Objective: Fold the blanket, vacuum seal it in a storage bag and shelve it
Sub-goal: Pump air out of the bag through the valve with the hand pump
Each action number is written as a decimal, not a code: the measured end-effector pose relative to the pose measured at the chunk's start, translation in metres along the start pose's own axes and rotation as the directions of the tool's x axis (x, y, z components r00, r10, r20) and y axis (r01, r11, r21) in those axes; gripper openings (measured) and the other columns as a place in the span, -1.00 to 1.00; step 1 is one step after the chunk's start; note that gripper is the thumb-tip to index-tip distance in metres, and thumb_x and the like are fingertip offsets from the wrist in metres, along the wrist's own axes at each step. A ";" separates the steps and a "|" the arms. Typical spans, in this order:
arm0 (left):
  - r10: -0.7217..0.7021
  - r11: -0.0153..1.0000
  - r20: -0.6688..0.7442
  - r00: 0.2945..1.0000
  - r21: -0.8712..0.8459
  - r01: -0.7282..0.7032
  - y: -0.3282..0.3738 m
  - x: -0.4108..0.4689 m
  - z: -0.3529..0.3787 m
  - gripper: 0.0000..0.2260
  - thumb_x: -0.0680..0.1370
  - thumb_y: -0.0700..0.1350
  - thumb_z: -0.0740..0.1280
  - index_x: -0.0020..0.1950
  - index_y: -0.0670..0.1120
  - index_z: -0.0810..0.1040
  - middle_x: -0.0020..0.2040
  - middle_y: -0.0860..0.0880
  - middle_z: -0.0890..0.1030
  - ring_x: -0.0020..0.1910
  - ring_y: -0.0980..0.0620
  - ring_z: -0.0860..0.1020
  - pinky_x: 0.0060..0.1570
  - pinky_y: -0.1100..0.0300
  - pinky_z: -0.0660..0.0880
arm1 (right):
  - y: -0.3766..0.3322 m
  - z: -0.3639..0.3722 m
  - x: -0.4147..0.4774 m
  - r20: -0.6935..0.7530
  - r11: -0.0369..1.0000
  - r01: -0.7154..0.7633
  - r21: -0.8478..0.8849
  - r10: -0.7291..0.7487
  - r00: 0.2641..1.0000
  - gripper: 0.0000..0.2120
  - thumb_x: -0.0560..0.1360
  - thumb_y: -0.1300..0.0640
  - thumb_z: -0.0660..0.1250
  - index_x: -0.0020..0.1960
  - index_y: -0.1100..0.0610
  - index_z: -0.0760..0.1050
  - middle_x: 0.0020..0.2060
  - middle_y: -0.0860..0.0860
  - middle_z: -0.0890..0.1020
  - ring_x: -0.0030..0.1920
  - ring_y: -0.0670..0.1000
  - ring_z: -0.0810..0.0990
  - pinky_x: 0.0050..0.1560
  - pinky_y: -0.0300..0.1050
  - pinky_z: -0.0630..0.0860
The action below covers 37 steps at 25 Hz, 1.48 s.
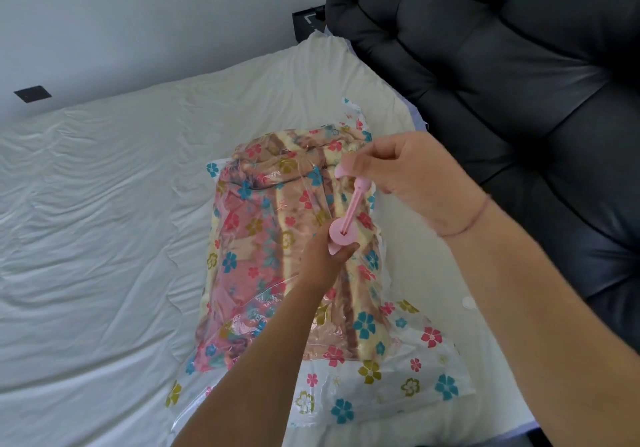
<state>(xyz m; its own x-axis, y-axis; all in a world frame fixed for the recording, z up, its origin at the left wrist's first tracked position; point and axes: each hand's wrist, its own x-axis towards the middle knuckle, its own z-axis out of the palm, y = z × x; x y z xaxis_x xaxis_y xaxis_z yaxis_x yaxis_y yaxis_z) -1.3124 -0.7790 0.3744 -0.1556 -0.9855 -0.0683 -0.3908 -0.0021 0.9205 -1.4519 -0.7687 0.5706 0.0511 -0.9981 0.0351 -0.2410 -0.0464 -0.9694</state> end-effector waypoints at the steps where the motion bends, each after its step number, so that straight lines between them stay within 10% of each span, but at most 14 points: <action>1: -0.002 1.000 0.000 1.000 0.001 0.002 0.001 0.000 0.000 -0.63 0.44 -0.10 0.47 0.19 0.07 0.47 0.05 0.04 0.61 0.06 0.01 0.55 0.09 0.15 0.46 | 0.004 0.000 0.001 0.008 1.000 0.013 0.015 -0.013 1.000 -0.77 0.47 0.08 0.42 -0.10 0.27 0.68 -0.45 0.10 0.54 -0.43 -0.22 0.45 -0.28 -0.41 0.37; 6: 0.011 0.998 0.013 1.000 0.069 -0.012 -0.003 -0.003 0.007 -0.63 0.44 -0.05 0.47 0.21 -0.07 0.52 0.03 0.02 0.64 0.01 0.01 0.58 -0.03 0.16 0.49 | 0.075 0.037 -0.010 0.059 0.924 -0.309 -0.224 0.329 0.942 -0.75 0.42 -0.03 0.47 -0.13 0.17 0.66 -0.18 0.11 0.66 -0.09 0.03 0.59 -0.02 -0.09 0.53; 12: 0.002 1.000 0.011 1.000 -0.008 -0.001 0.006 0.000 0.000 -0.64 0.45 -0.14 0.46 0.18 0.09 0.46 0.03 0.06 0.59 0.06 0.01 0.54 0.07 0.17 0.44 | 0.004 -0.002 0.000 0.021 0.999 -0.008 0.048 0.007 1.000 -0.79 0.49 0.10 0.40 -0.10 0.26 0.67 -0.48 -0.09 0.59 -0.42 -0.24 0.50 -0.32 -0.48 0.40; 17: 0.028 0.999 0.016 0.999 0.030 -0.029 0.000 -0.005 0.005 -0.66 0.44 -0.07 0.47 0.19 -0.01 0.52 0.01 0.09 0.61 0.00 0.06 0.56 -0.06 0.23 0.44 | 0.070 0.038 -0.012 0.037 0.938 -0.304 -0.165 0.314 0.949 -0.82 0.42 -0.01 0.47 -0.23 0.09 0.63 -0.15 0.14 0.68 -0.03 0.14 0.62 0.02 -0.11 0.54; 23: 0.015 1.000 0.008 1.000 0.000 -0.015 0.006 0.001 -0.001 -0.63 0.44 -0.11 0.47 0.14 0.13 0.43 0.02 0.07 0.59 0.05 0.03 0.54 0.04 0.22 0.44 | 0.007 0.002 0.002 -0.033 0.999 0.018 0.027 -0.017 0.999 -0.77 0.50 0.08 0.39 -0.13 0.25 0.67 -0.50 -0.05 0.55 -0.44 -0.21 0.46 -0.21 -0.32 0.48; 28: 0.039 0.997 0.018 0.999 0.072 -0.040 0.002 -0.005 0.001 -0.71 0.45 -0.13 0.46 0.15 -0.10 0.55 -0.06 0.12 0.59 -0.13 0.21 0.53 -0.12 0.42 0.44 | 0.080 0.045 -0.007 0.045 0.922 -0.284 -0.264 0.306 0.951 -0.83 0.44 0.00 0.44 -0.23 0.09 0.63 -0.31 0.03 0.61 -0.15 0.03 0.59 -0.11 -0.12 0.51; 34: 0.017 1.000 -0.001 1.000 0.017 -0.017 0.003 0.001 -0.003 -0.67 0.37 0.03 0.40 0.10 0.20 0.43 0.02 0.08 0.61 0.03 0.03 0.56 0.05 0.16 0.47 | 0.000 0.008 0.007 0.000 0.997 0.052 -0.048 -0.052 0.999 -0.78 0.46 -0.03 0.41 -0.21 0.11 0.69 -0.31 0.14 0.67 -0.26 0.00 0.62 -0.10 -0.23 0.53; 37: 0.010 0.999 0.009 1.000 0.034 -0.010 0.001 0.000 -0.001 -0.67 0.39 0.03 0.42 0.12 0.03 0.51 0.02 0.04 0.63 -0.03 0.08 0.58 0.04 0.15 0.52 | 0.050 0.031 0.003 0.055 0.967 -0.141 -0.214 0.156 0.986 -0.77 0.46 -0.01 0.43 -0.24 0.14 0.62 -0.38 -0.01 0.58 -0.33 -0.15 0.54 -0.22 -0.26 0.51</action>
<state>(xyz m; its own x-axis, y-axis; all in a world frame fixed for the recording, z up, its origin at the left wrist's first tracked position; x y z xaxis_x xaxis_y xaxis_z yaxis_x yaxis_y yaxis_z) -1.3113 -0.7792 0.3757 -0.1681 -0.9838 -0.0627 -0.4196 0.0139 0.9076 -1.4341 -0.7729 0.5148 0.0661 -0.9893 -0.1304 -0.4472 0.0875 -0.8902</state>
